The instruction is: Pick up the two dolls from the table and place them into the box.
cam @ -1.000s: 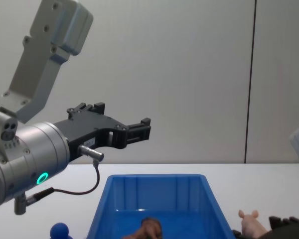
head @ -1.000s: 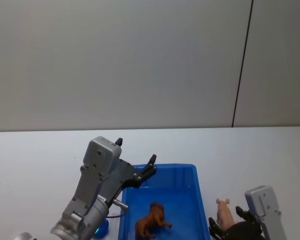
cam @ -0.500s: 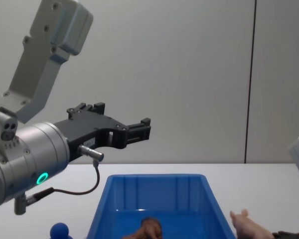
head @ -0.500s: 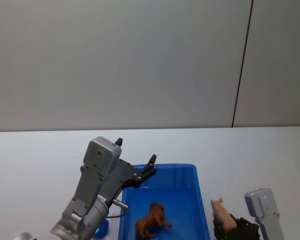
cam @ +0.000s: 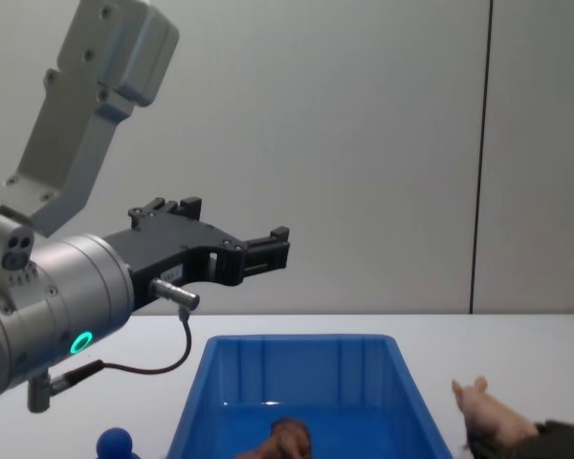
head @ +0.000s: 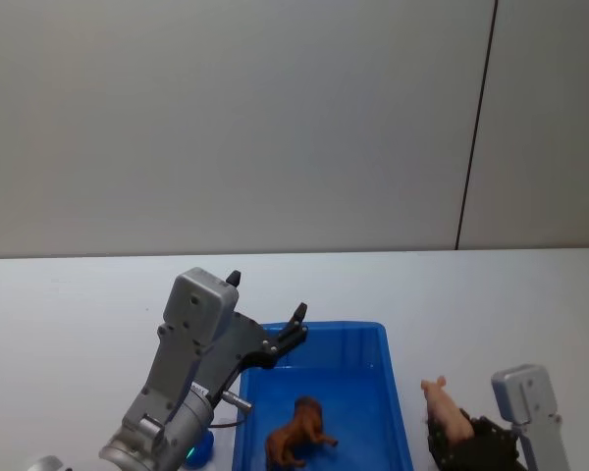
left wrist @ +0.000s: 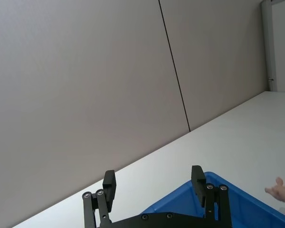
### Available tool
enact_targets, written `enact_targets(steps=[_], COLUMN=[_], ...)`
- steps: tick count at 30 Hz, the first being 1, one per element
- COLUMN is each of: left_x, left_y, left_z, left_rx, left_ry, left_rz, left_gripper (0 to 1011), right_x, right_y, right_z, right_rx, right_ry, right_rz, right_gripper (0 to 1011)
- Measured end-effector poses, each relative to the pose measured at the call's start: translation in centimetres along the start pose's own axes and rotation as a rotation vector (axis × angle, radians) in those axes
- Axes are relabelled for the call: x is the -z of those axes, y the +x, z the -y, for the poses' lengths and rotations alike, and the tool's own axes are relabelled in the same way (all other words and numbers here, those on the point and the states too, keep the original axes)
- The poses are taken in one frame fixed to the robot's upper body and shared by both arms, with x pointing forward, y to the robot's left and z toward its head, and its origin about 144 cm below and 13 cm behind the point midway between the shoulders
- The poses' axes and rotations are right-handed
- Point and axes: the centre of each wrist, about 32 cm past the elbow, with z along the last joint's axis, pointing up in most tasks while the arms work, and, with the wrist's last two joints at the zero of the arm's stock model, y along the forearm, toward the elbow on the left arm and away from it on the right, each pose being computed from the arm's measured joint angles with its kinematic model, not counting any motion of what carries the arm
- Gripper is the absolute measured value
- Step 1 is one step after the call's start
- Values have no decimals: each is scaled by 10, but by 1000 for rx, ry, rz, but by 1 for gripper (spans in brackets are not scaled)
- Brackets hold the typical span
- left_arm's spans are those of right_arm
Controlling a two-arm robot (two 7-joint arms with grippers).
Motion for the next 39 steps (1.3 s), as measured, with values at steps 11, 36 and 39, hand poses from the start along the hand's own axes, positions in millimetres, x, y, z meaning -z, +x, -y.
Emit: enact_targets(steps=[11, 36, 39], left_x=[0, 0, 0], left_y=[0, 0, 0], left_z=[0, 0, 0], left_rx=[0, 0, 0], left_ry=[0, 0, 0], left_rz=[0, 0, 0], left_gripper=[1002, 1001, 1001], right_x=[-17, -58, -59], right_y=[5, -5, -7], right_z=[0, -52, -56], right_rx=[-41, -259, -266], right_ry=[119, 205, 202], right_rz=[9, -22, -25], right_gripper=[371, 607, 717])
